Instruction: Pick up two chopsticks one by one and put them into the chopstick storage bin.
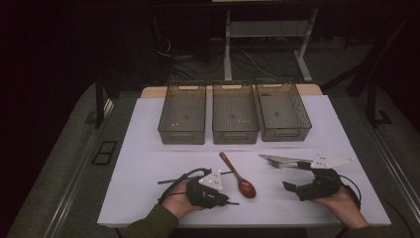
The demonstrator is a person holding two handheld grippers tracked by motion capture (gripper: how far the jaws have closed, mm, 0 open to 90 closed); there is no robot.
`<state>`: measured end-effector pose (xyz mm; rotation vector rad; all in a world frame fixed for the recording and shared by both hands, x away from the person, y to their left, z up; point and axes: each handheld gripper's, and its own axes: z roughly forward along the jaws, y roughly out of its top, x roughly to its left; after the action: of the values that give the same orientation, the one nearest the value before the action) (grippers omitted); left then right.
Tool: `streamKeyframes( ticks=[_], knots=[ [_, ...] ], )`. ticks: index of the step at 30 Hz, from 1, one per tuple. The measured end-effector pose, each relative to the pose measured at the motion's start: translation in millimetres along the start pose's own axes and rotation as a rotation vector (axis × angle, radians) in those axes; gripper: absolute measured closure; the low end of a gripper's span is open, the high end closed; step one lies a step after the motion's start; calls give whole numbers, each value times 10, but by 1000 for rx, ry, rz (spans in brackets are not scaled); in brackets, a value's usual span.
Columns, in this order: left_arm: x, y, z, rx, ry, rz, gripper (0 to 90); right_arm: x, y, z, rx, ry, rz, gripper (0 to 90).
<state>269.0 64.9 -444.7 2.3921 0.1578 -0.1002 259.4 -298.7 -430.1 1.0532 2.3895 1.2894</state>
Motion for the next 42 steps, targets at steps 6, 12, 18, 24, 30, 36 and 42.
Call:
streamKeyframes(
  ticks=[6,12,18,24,30,36,42],
  knots=[
    [41,-1,-3,-10,15,-8,846,-1,0,-1,0,-1,0,49],
    [147,25,-5,-26,71,-27,849,2,2,6,1,1,0,49],
    [352,71,12,-35,154,-54,852,0,2,14,2,1,-4,49],
    [403,70,30,-37,167,-63,842,-2,2,16,4,2,-4,49],
    [330,41,-118,-69,186,-94,764,3,-1,5,0,3,-2,49],
    [134,-230,-442,-40,247,-147,761,3,-8,4,-6,9,-2,49],
    [65,-440,-618,-46,277,-177,781,12,-12,9,-8,11,-2,49]
  ],
)
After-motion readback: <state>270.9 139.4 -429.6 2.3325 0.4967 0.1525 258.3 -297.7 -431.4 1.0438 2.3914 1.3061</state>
